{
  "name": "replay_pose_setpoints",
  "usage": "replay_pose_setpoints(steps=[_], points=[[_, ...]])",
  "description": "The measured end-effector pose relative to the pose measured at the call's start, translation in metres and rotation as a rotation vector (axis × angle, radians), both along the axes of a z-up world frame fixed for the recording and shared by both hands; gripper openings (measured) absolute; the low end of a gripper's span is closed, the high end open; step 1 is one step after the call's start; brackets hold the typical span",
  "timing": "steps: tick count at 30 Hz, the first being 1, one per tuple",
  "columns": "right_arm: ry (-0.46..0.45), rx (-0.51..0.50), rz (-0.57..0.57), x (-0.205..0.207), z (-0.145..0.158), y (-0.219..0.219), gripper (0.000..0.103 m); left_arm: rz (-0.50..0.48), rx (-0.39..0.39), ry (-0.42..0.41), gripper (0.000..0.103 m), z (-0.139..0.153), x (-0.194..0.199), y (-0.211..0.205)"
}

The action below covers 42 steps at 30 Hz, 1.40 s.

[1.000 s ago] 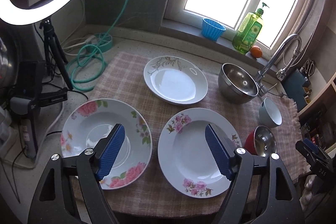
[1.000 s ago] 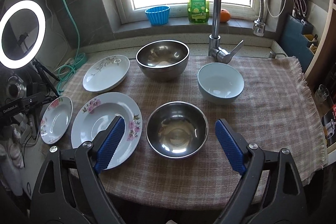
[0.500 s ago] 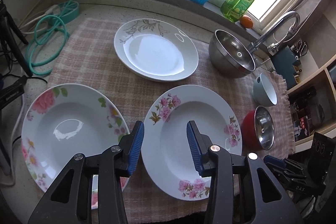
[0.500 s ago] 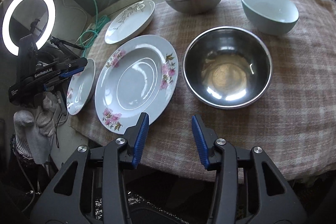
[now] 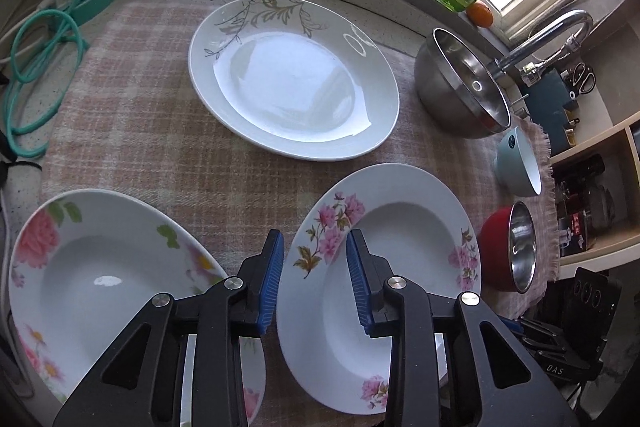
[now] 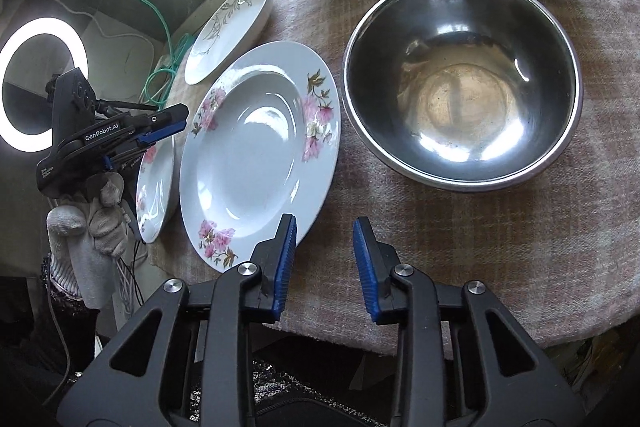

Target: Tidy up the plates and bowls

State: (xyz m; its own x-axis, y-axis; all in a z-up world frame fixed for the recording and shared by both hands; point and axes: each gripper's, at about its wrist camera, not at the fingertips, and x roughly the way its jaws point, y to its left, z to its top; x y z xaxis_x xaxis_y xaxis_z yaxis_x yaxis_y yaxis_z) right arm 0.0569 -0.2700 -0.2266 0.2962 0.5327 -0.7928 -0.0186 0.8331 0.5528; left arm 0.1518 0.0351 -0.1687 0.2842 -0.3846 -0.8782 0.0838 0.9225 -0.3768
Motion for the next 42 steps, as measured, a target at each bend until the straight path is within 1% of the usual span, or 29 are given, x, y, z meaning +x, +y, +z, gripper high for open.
replay_pose_setpoints(steps=[2, 7, 8, 10, 19, 28, 42], points=[[0.005, 0.001, -0.005, 0.003, -0.001, 0.000, 0.029, -0.004, -0.003, 0.007, 0.029, -0.003, 0.004, 0.000], [0.019, 0.010, -0.013, 0.007, -0.006, 0.001, 0.027, -0.018, -0.011, 0.021, 0.028, -0.009, 0.011, -0.001], [0.023, 0.013, -0.015, 0.008, -0.007, 0.001, 0.025, -0.021, -0.011, 0.024, 0.027, -0.010, 0.011, -0.001], [0.028, 0.020, -0.016, 0.010, -0.008, 0.001, 0.021, -0.028, -0.019, 0.035, 0.023, -0.013, 0.012, -0.001], [0.028, 0.028, -0.001, 0.014, -0.009, 0.004, 0.015, -0.035, -0.020, 0.041, 0.022, -0.014, 0.013, -0.001], [0.026, -0.001, 0.018, 0.016, -0.008, 0.007, 0.015, -0.040, 0.002, 0.028, 0.022, -0.011, 0.010, -0.007], [0.038, -0.036, 0.051, 0.009, -0.007, 0.004, 0.016, -0.006, -0.010, 0.022, 0.022, -0.010, -0.016, -0.012]])
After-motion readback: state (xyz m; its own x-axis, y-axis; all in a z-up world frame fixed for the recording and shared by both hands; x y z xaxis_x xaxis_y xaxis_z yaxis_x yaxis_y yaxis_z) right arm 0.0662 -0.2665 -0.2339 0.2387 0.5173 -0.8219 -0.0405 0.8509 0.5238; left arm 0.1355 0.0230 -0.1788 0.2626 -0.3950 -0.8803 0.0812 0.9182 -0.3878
